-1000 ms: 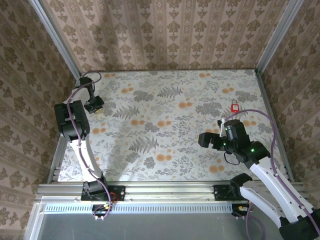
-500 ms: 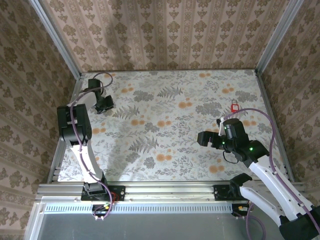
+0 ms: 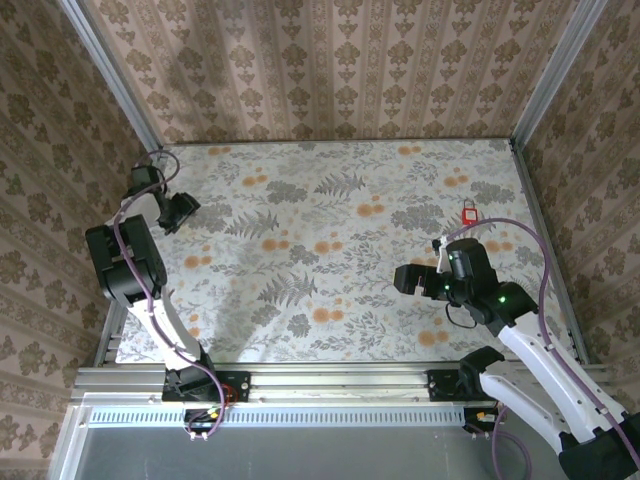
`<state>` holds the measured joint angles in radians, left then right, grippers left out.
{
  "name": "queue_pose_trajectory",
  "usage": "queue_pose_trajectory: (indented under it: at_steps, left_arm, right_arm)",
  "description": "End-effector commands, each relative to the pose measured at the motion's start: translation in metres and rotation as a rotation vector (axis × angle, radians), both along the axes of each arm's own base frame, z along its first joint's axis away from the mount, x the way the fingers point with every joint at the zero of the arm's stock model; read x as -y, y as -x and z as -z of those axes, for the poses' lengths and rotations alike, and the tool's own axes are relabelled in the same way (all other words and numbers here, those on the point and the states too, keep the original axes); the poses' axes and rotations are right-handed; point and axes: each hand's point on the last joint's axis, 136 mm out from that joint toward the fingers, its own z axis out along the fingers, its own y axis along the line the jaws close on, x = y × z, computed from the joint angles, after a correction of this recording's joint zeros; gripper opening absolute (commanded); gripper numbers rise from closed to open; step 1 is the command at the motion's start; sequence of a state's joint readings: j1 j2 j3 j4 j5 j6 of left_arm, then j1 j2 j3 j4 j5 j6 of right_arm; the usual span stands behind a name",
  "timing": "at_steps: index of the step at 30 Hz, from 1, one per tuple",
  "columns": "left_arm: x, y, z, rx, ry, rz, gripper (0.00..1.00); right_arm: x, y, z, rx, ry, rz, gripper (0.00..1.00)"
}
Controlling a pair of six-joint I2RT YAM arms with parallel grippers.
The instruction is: Unlock with the key
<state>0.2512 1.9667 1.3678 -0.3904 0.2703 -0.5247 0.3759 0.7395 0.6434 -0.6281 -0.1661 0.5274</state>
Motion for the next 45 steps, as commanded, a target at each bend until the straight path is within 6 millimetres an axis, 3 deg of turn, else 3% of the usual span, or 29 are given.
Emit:
queue_pose_trajectory:
  at_steps: [1, 12, 26, 45]
  left_arm:
    - [0.005, -0.007, 0.006, -0.038, 0.037, -0.012, 0.56]
    - [-0.008, -0.009, 0.025, -0.162, -0.028, -0.031, 0.53]
    - [0.004, -0.01, 0.052, -0.327, -0.159, 0.06, 0.47]
    - [0.01, -0.008, 0.055, -0.341, -0.17, 0.134, 0.19]
  right_arm:
    - [-0.003, 0.003, 0.002, 0.0, -0.009, -0.021, 1.0]
    - [-0.003, 0.004, 0.009, -0.013, -0.001, -0.021, 1.0]
    - [-0.001, 0.005, 0.011, -0.017, 0.017, -0.027, 1.0]
    - [-0.002, 0.007, 0.009, -0.005, 0.011, -0.041, 1.0]
